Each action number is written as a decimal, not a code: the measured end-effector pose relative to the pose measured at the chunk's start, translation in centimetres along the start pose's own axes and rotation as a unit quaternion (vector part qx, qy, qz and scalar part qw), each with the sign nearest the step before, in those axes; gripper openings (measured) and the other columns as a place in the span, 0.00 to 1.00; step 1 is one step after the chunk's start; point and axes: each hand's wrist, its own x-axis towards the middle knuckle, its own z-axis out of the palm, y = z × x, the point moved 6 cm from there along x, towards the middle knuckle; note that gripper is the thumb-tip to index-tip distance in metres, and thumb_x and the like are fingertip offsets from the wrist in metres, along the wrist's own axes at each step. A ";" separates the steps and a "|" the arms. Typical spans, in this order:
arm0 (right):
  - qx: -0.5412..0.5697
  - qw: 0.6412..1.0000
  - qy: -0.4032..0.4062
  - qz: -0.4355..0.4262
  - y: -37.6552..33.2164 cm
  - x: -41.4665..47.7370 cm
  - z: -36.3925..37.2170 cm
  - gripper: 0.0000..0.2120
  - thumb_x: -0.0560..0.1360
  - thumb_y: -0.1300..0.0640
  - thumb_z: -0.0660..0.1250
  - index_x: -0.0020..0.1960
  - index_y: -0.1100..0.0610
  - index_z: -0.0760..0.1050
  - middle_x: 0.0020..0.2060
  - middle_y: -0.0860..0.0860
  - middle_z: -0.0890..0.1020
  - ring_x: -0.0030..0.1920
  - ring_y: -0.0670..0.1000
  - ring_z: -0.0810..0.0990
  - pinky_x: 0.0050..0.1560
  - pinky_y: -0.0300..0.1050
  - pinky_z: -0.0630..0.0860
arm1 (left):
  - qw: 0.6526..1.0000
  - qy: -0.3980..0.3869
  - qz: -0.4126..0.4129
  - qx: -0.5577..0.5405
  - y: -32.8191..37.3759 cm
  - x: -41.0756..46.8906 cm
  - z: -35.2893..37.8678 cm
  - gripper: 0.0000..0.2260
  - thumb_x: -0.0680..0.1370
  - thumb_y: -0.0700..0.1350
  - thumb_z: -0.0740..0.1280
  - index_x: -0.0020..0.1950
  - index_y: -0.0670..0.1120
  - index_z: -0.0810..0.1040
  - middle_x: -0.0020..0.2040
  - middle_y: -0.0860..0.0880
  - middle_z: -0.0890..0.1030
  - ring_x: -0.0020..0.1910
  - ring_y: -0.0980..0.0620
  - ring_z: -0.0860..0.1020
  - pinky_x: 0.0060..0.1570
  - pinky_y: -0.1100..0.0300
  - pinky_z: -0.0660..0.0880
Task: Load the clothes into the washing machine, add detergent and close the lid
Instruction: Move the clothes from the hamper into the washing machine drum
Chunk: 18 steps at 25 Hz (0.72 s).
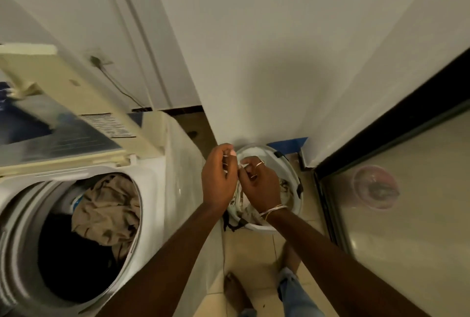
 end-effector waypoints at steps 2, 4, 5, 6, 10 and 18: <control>-0.028 0.999 -0.028 0.037 4.0 0.9 0.2 0.07 0.79 0.45 0.63 0.52 0.47 0.76 0.34 0.44 0.81 0.36 0.42 0.80 0.40 0.43 0.79 | 0.999 -0.029 -0.016 0.017 -2.6 0.5 3.4 0.07 0.83 0.46 0.64 0.60 0.48 0.77 0.51 0.55 0.81 0.49 0.63 0.79 0.48 0.68 0.76; -0.059 0.994 -0.072 0.057 7.9 1.9 1.0 0.09 0.79 0.45 0.63 0.54 0.47 0.76 0.36 0.44 0.82 0.38 0.43 0.80 0.42 0.44 0.79 | 0.997 -0.060 -0.045 0.035 -5.7 0.6 6.5 0.07 0.83 0.47 0.63 0.58 0.48 0.77 0.49 0.55 0.81 0.48 0.63 0.79 0.46 0.68 0.76; -0.082 0.990 -0.096 0.062 9.9 2.3 1.6 0.10 0.79 0.44 0.62 0.55 0.47 0.76 0.38 0.44 0.82 0.39 0.44 0.81 0.43 0.45 0.79 | 0.994 -0.077 -0.061 0.045 -7.4 0.6 7.9 0.07 0.83 0.48 0.62 0.58 0.48 0.77 0.48 0.54 0.80 0.47 0.62 0.79 0.46 0.67 0.77; -0.108 0.984 -0.122 0.068 12.3 2.8 2.5 0.11 0.78 0.43 0.62 0.55 0.47 0.76 0.39 0.45 0.83 0.41 0.46 0.81 0.44 0.45 0.79 | 0.992 -0.094 -0.072 0.054 -9.2 0.5 9.6 0.07 0.84 0.48 0.62 0.57 0.48 0.77 0.48 0.54 0.80 0.46 0.61 0.79 0.45 0.67 0.77; -0.191 0.948 -0.229 0.108 21.8 3.9 6.1 0.18 0.77 0.44 0.65 0.61 0.54 0.77 0.53 0.52 0.84 0.55 0.54 0.81 0.58 0.48 0.75 | 0.977 -0.155 -0.125 0.079 -17.1 -0.4 15.2 0.06 0.83 0.46 0.62 0.57 0.47 0.76 0.51 0.53 0.80 0.49 0.56 0.79 0.49 0.65 0.77; -0.346 0.800 -0.460 0.166 39.6 2.9 13.8 0.41 0.78 0.40 0.62 0.81 0.58 0.48 0.78 0.59 0.56 0.77 0.61 0.58 0.75 0.55 0.59 | 0.880 -0.302 -0.345 0.122 -31.9 -6.1 25.2 0.19 0.81 0.47 0.65 0.71 0.46 0.70 0.69 0.44 0.74 0.66 0.48 0.74 0.62 0.58 0.70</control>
